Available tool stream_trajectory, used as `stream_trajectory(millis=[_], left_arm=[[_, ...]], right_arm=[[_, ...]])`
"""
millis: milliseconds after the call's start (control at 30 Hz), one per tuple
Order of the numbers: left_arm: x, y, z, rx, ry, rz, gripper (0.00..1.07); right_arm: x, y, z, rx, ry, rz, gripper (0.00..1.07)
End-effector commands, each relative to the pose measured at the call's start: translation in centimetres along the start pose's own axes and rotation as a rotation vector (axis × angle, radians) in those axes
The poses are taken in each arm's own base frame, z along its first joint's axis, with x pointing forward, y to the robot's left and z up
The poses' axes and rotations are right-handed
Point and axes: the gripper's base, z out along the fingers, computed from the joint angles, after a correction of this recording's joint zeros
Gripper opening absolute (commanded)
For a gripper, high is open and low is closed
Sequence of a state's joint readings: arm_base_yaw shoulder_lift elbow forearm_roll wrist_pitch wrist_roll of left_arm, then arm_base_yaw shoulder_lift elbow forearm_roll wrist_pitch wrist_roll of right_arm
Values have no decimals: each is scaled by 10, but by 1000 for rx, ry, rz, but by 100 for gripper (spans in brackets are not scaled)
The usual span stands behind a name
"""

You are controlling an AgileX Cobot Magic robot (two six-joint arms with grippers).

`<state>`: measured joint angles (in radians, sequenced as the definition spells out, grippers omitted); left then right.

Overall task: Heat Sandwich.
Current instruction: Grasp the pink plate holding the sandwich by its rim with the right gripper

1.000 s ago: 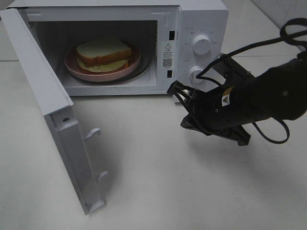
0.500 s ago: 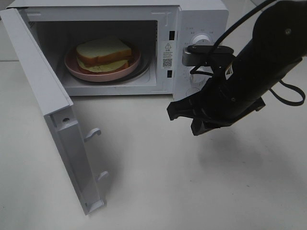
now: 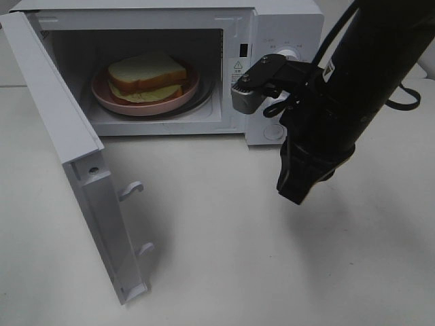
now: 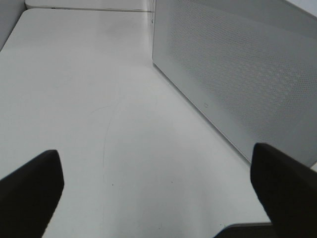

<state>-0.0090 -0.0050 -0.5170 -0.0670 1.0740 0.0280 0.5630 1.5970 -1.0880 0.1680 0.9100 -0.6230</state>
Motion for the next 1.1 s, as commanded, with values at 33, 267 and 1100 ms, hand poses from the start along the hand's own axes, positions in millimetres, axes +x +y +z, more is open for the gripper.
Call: stream_trajectory(millis=[33,267,1100], left_arm=[[0,0,0,-5,-7,-9,97],[0,0,0,-5,-7,-9,97],[0,0,0,-5,-7,-9,97]], right_arm=[[2,1,-5,-29,24,-173,3],[4,4,-6,-71,45,-620,3],[5,-8,-7,57,99,-608,64]])
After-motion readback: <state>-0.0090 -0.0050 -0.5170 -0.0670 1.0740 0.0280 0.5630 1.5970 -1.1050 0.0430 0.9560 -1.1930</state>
